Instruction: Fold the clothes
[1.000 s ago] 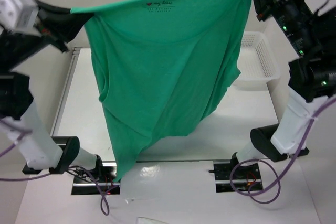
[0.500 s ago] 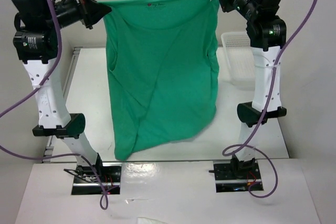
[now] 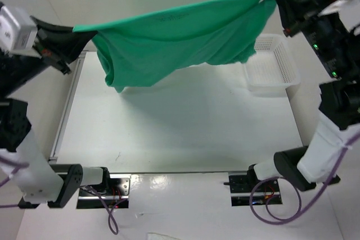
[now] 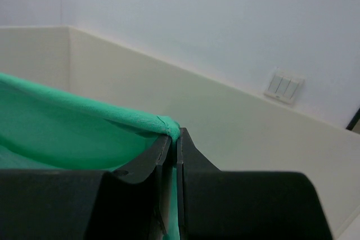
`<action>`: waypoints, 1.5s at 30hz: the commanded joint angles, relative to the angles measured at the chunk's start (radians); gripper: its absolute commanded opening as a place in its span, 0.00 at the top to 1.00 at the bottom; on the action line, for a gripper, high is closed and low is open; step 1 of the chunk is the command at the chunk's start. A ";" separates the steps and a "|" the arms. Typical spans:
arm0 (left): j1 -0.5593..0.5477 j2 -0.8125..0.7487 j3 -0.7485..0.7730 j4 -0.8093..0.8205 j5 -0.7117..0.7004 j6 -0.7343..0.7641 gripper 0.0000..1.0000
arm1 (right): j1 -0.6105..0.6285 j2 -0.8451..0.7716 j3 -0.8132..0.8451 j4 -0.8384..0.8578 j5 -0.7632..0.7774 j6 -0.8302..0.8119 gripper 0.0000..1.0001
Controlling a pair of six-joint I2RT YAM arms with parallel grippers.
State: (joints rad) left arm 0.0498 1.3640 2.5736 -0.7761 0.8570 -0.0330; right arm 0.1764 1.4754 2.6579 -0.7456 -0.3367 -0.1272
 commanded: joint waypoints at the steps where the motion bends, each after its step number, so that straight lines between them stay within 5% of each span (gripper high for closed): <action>1: 0.005 -0.074 -0.072 0.067 0.017 -0.002 1.00 | -0.005 -0.055 -0.070 0.065 0.019 0.005 0.96; 12: 0.005 -0.148 -0.121 0.067 0.071 0.007 1.00 | -0.032 -0.145 -0.113 0.084 0.008 0.014 0.96; 18: 0.005 -0.085 -0.069 0.067 0.080 -0.011 1.00 | -0.041 -0.047 -0.050 0.084 0.008 0.023 0.96; 25: 0.005 0.003 -0.151 0.067 0.002 0.039 1.00 | -0.041 0.213 0.059 0.063 0.008 0.005 0.96; 32: 0.005 0.098 -0.510 0.112 -0.127 0.157 1.00 | -0.041 0.526 0.183 0.014 0.017 -0.026 0.96; 45: 0.016 0.294 -0.776 0.173 -0.289 0.214 1.00 | 0.025 0.991 0.329 -0.035 0.085 -0.109 0.95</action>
State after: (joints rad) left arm 0.0502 1.6680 1.8107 -0.6754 0.6060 0.1505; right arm 0.1783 2.4180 2.9139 -0.7959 -0.3069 -0.1936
